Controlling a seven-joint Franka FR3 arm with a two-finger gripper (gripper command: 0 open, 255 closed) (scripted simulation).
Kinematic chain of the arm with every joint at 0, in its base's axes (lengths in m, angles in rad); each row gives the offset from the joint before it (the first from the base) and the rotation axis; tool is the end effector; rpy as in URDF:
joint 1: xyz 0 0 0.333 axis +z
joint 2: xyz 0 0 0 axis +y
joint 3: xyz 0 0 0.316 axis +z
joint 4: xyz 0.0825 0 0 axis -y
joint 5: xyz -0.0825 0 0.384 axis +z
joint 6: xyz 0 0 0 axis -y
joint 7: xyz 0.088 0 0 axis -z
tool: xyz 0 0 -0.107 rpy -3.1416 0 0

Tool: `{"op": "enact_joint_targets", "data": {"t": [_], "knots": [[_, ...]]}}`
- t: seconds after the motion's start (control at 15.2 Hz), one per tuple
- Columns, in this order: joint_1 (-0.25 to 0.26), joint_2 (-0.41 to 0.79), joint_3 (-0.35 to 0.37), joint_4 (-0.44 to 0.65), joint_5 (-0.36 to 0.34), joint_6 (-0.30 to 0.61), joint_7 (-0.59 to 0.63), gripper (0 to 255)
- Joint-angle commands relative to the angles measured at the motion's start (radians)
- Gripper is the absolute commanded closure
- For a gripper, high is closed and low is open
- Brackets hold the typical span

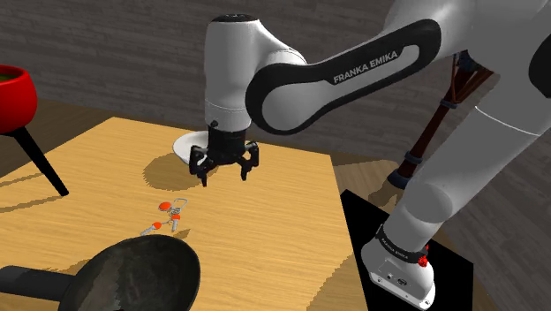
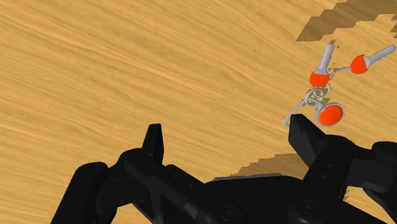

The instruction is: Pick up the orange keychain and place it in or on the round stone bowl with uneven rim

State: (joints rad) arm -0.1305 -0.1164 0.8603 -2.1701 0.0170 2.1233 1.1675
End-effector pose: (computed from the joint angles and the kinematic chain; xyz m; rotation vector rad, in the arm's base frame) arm 0.3850 0.3544 0.4291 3.0423 -0.6939 0.1202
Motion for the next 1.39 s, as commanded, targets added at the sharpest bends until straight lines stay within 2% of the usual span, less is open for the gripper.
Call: {"op": "enact_joint_targets", "data": {"t": [0.0, 0.2, 0.46, 0.59, 0.99, 1.32], "knots": [[-0.007, 0.121, 0.048, 0.059, -0.105, 0.023, 0.128, 0], [0.044, 0.301, 0.05, 0.159, -0.27, 0.025, 0.3, 0], [0.175, 0.501, -0.02, 0.316, -0.426, 0.002, 0.461, 0], [0.201, 0.533, -0.039, 0.337, -0.447, 0.008, 0.481, 0], [0.221, 0.58, -0.069, 0.316, -0.492, 0.063, 0.508, 0], [0.223, 0.584, -0.072, 0.314, -0.497, 0.068, 0.511, 0]]}}
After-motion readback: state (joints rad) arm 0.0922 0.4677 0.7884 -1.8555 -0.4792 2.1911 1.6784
